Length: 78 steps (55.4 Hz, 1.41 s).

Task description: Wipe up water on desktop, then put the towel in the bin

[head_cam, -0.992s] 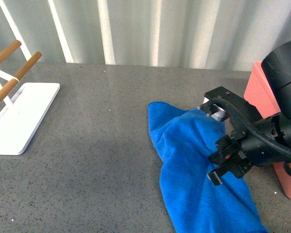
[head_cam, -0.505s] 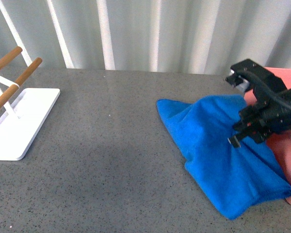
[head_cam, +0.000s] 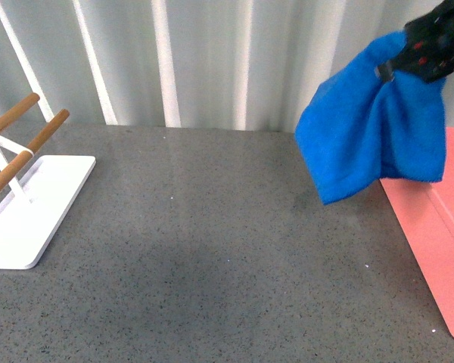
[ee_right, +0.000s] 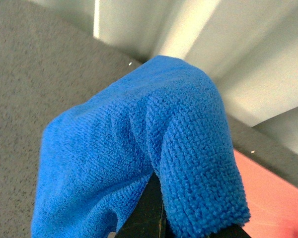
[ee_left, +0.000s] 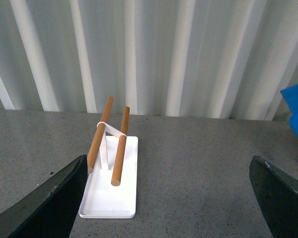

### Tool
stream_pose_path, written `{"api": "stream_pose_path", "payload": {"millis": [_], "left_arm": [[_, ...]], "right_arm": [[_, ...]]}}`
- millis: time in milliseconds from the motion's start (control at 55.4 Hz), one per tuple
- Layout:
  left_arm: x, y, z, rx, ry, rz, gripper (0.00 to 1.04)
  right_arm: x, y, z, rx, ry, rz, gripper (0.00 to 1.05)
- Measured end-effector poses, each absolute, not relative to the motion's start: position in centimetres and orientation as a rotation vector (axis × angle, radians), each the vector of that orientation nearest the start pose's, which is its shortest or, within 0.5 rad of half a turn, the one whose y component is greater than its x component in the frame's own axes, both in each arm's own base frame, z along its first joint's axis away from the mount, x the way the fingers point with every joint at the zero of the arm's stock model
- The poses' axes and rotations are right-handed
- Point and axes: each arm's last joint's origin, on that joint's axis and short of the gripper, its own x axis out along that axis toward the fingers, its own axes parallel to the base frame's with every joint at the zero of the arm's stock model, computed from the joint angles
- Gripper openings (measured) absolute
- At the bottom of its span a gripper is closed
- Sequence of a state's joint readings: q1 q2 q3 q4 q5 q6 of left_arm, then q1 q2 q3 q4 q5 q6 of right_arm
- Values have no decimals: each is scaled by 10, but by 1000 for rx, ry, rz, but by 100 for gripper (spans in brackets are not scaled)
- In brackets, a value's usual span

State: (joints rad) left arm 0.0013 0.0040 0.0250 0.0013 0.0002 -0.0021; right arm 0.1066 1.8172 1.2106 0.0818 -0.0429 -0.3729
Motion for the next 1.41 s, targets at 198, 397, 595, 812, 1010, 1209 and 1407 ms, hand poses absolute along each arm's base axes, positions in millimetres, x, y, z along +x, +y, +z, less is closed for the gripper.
{"api": "stream_pose_path", "payload": {"millis": [198, 397, 595, 812, 1010, 1209, 1407], "left_arm": [[96, 0, 172, -2, -22, 1, 98], [96, 0, 172, -2, -22, 1, 98], [96, 0, 172, -2, -22, 1, 98], [96, 0, 172, -2, -22, 1, 98], [96, 0, 172, -2, -22, 1, 98], [96, 0, 172, -2, -23, 1, 98], [96, 0, 172, -2, -22, 1, 98]], "right_arm": [[375, -6, 290, -313, 354, 130, 4], [342, -43, 301, -265, 342, 70, 4], [325, -68, 257, -197, 473, 45, 4], [324, -77, 199, -157, 637, 57, 4], [343, -102, 146, -157, 844, -40, 4], [340, -114, 122, -166, 983, -68, 5], [338, -118, 122, -132, 992, -64, 44]]}}
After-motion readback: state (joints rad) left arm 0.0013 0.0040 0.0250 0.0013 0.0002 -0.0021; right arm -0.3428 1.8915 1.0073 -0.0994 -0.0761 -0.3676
